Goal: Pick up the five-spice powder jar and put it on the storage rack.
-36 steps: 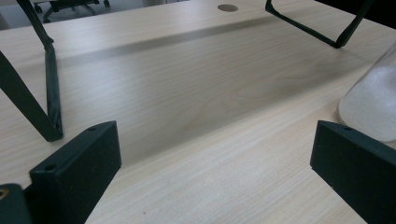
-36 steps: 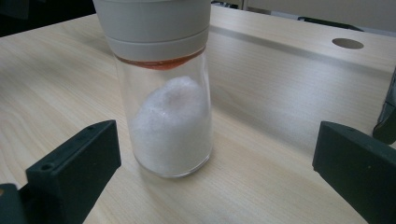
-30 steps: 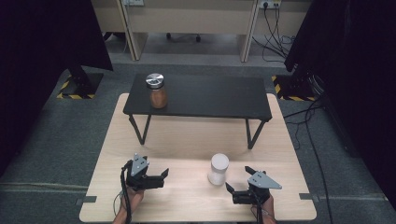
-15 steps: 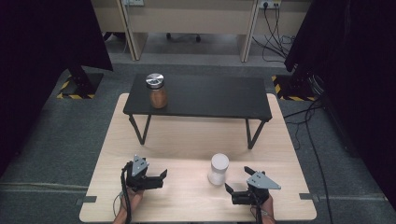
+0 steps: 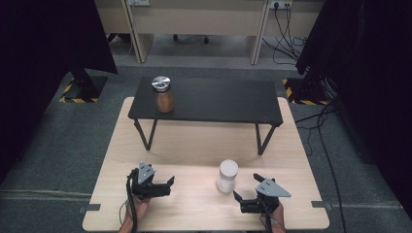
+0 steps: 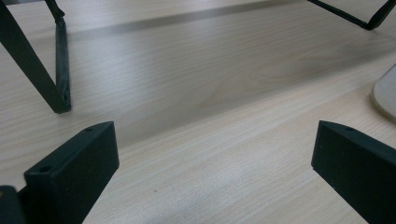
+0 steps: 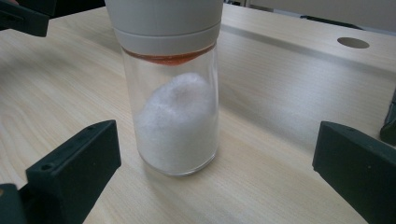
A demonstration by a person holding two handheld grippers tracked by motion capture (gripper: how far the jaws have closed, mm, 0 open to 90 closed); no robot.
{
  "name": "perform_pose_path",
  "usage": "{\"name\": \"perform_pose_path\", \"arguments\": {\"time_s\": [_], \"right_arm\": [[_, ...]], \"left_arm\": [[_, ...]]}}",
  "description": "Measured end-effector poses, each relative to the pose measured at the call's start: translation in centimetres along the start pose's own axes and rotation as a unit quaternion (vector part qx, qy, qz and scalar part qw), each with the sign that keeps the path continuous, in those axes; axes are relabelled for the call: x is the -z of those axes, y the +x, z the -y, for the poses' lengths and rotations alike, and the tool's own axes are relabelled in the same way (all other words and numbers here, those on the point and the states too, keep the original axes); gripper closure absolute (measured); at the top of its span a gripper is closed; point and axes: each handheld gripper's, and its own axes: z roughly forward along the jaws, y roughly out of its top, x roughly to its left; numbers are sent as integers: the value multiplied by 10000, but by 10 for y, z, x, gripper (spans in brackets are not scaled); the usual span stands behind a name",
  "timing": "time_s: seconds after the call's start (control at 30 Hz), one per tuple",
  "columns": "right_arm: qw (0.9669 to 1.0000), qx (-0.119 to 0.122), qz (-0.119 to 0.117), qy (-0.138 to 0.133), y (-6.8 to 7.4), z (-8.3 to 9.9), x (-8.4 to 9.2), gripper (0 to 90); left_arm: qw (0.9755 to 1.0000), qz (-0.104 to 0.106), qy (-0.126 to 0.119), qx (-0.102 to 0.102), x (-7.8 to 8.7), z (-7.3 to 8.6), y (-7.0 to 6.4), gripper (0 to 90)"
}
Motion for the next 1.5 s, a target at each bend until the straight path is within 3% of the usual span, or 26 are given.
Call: {"name": "perform_pose_path", "arguments": {"time_s": [1.5], "right_arm": [[10000, -17, 8, 16, 0, 0, -1, 8]], "left_arm": [[9999, 64, -20, -78, 1, 0, 2, 0]]}}
